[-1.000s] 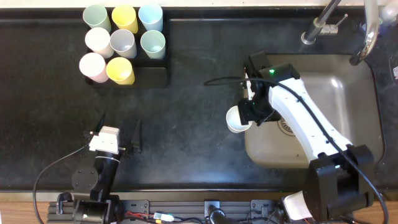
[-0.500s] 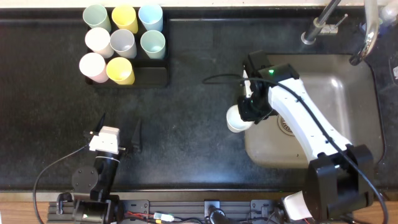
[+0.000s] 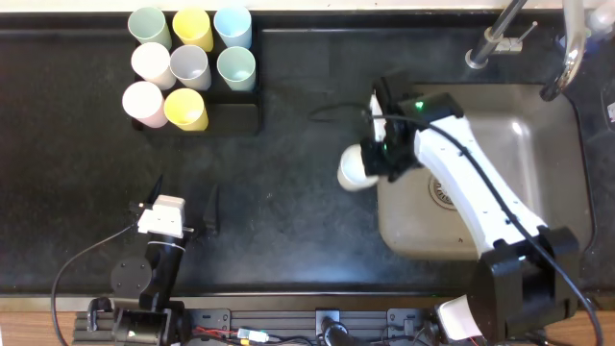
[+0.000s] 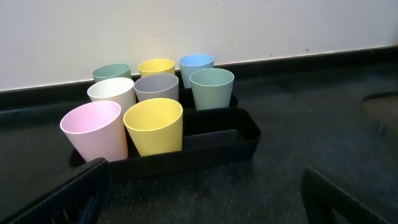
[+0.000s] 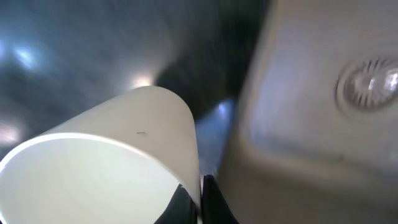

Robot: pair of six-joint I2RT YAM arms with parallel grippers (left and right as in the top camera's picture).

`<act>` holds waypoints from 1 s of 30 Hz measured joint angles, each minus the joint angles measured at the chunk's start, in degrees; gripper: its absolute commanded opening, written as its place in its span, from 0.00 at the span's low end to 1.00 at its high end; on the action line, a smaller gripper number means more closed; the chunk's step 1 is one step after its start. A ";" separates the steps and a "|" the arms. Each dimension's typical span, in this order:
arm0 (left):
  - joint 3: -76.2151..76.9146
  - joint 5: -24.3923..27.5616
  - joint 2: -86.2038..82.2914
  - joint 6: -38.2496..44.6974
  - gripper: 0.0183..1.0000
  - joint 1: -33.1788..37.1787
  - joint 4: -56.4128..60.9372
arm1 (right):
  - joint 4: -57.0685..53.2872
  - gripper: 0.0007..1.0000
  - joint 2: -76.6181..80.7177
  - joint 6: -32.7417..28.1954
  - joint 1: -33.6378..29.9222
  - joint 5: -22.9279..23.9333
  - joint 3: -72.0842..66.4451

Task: Store Cups

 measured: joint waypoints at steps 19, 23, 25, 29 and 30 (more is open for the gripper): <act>0.00 0.00 0.00 0.00 1.00 0.00 0.00 | -3.26 0.04 14.12 3.04 16.13 -1.44 44.98; 0.00 0.00 0.00 0.00 1.00 0.00 0.00 | -3.02 0.04 19.69 3.26 17.94 -1.73 45.62; 0.00 0.00 0.00 0.00 1.00 0.00 0.00 | -2.64 0.04 21.79 3.43 18.56 -1.77 45.62; 0.00 0.00 0.00 0.00 1.00 0.00 0.00 | -1.51 0.04 24.98 4.31 19.47 -1.73 45.62; 0.00 0.00 0.00 0.00 1.00 0.00 0.00 | -1.22 0.04 25.46 4.61 19.65 -1.57 45.62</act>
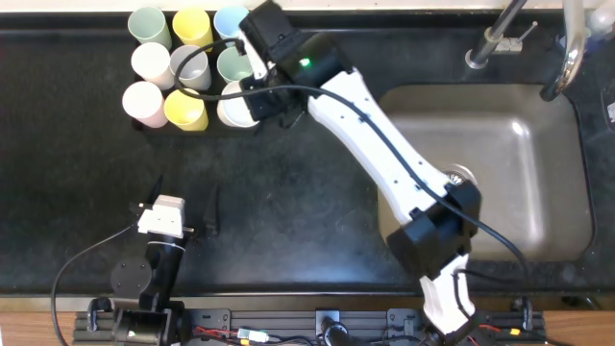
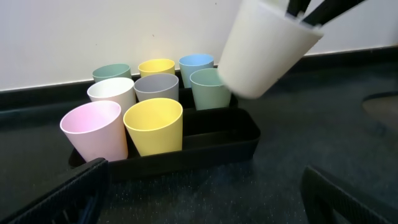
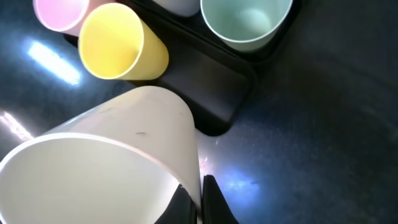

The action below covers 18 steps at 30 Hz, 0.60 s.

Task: Store Cups

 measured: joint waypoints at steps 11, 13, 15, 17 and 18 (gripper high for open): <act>0.00 0.00 0.00 0.00 1.00 0.00 0.00 | 3.34 0.04 3.91 5.81 1.09 5.16 0.00; 0.00 0.00 0.00 0.00 1.00 0.00 0.00 | 3.39 0.04 4.15 6.43 1.51 6.40 0.00; 0.00 0.00 0.00 0.00 1.00 0.00 0.00 | 3.63 0.04 4.39 7.10 2.03 7.39 0.00; 0.00 0.00 0.00 0.00 1.00 0.00 0.00 | 4.22 0.05 4.59 7.43 2.60 8.13 0.00; 0.00 0.00 0.00 0.00 1.00 0.00 0.00 | 4.48 0.04 4.74 7.61 2.75 8.41 0.00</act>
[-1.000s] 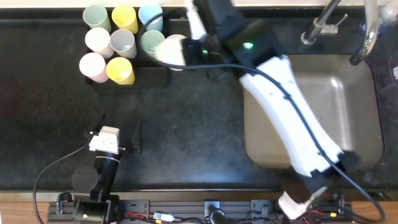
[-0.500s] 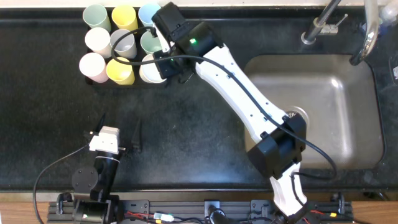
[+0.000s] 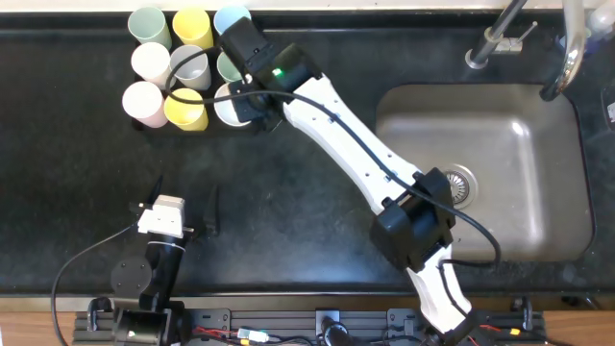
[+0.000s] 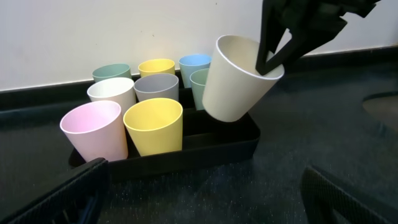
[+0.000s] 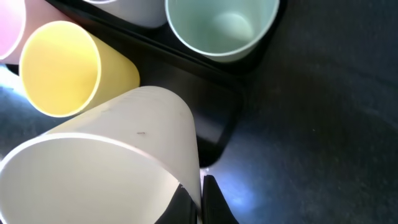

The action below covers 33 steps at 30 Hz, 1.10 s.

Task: Store Cups

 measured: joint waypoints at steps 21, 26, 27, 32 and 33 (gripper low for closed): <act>0.00 0.00 0.00 0.00 1.00 0.00 0.00 | 3.06 0.04 3.98 3.04 0.66 2.82 0.22; 0.00 0.00 0.00 0.00 1.00 0.00 0.00 | 2.67 0.04 3.98 3.65 0.66 2.82 0.22; 0.00 0.00 0.00 0.00 1.00 0.00 0.00 | 2.54 0.04 3.98 3.82 0.63 2.82 0.22; 0.00 0.00 0.00 0.00 1.00 0.00 0.00 | 2.27 0.04 4.13 4.04 0.63 2.84 0.22; 0.00 0.00 0.00 0.00 1.00 0.00 0.00 | 2.27 0.04 4.20 4.02 0.63 2.84 0.22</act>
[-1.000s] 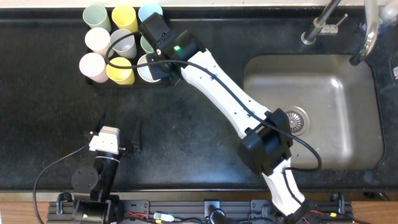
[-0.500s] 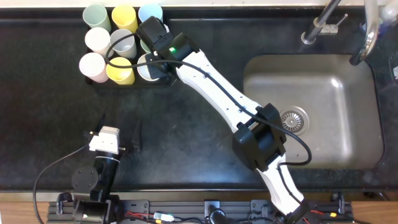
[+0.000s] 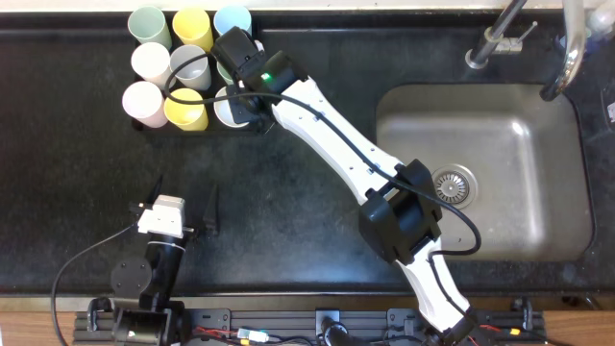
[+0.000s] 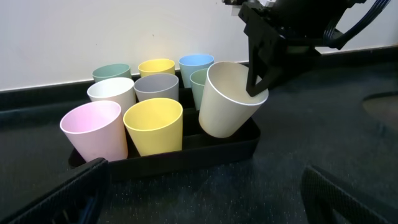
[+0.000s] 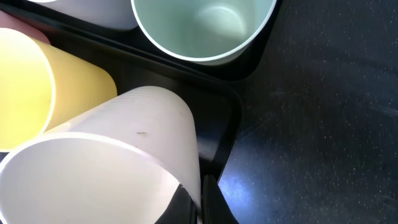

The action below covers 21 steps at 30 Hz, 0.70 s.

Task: Store Cups

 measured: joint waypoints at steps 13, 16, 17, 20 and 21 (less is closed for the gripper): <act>0.00 0.00 0.00 0.00 1.00 0.00 0.00 | -0.42 0.04 1.77 0.02 0.00 0.11 0.00; 0.00 0.00 0.00 0.00 1.00 0.00 0.00 | -0.17 0.04 1.97 0.04 -0.04 0.11 0.00; 0.00 0.00 0.00 0.00 1.00 0.00 0.00 | -0.02 0.04 2.01 0.04 -0.04 0.09 0.00; 0.00 0.00 0.00 0.00 1.00 0.00 0.00 | 0.11 0.04 2.03 0.02 -0.07 0.39 0.00; 0.00 0.00 0.00 0.00 1.00 0.00 0.00 | 0.11 0.04 2.03 0.04 -0.07 0.55 0.00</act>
